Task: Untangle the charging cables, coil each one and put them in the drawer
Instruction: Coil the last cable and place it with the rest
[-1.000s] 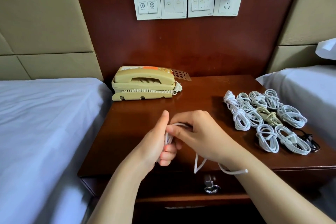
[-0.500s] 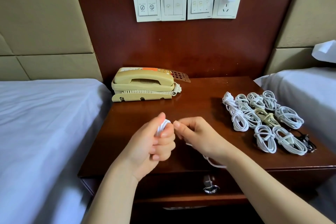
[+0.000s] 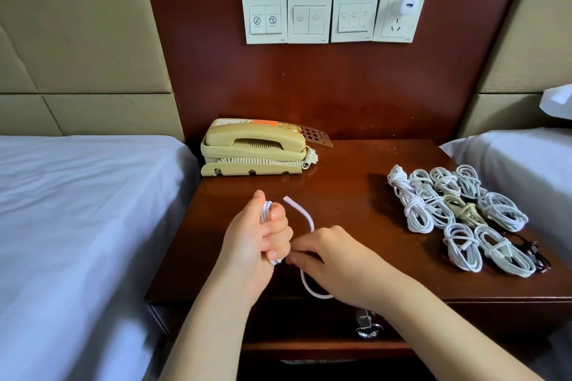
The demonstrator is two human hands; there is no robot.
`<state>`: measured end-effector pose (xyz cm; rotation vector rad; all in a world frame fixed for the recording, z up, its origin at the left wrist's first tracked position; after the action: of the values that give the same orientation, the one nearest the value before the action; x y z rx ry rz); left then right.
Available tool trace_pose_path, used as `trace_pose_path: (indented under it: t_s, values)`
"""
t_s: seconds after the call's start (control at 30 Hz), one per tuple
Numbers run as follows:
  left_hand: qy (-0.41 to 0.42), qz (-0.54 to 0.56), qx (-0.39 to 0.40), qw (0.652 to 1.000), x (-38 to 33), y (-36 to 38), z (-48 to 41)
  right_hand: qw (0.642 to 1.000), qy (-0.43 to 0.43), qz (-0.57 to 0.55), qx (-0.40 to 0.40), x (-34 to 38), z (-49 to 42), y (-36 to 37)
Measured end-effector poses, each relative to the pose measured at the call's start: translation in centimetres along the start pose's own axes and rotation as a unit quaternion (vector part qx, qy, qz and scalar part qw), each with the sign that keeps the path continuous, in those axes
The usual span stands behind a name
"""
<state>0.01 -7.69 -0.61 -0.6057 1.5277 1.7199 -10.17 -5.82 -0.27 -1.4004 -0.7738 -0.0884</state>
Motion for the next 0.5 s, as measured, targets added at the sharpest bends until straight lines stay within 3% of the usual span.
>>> trace_pose_path:
  t_s: [0.2,0.3,0.43,0.5]
  values:
    - [0.037,-0.003,-0.076,0.996,-0.8,-0.9,-1.0,0.995,-0.004,0.098,0.024,1.5,0.8,0.2]
    - [0.051,-0.059,-0.101,0.992,-0.6,-0.8,-1.2,0.992,-0.011,0.128,0.011,2.1,0.8,-0.3]
    - [0.193,-0.229,-0.141,0.944,-1.5,-1.2,-1.0,0.994,-0.047,0.098,-0.008,2.9,1.4,-1.1]
    - [0.213,-0.275,-0.152,0.925,-1.8,-1.4,-1.2,0.993,-0.072,0.082,-0.033,2.9,1.4,-1.5]
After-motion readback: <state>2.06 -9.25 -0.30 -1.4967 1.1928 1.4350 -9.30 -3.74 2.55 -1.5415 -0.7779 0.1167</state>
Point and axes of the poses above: each hand's wrist, its own z-axis away from the middle knuckle, its own y-axis out of the palm, x = y × z, the point moved 5 cm from there along -z, towards the middle knuckle, and after that the axes turned 4 degrees about y, right-handed, at the moved point
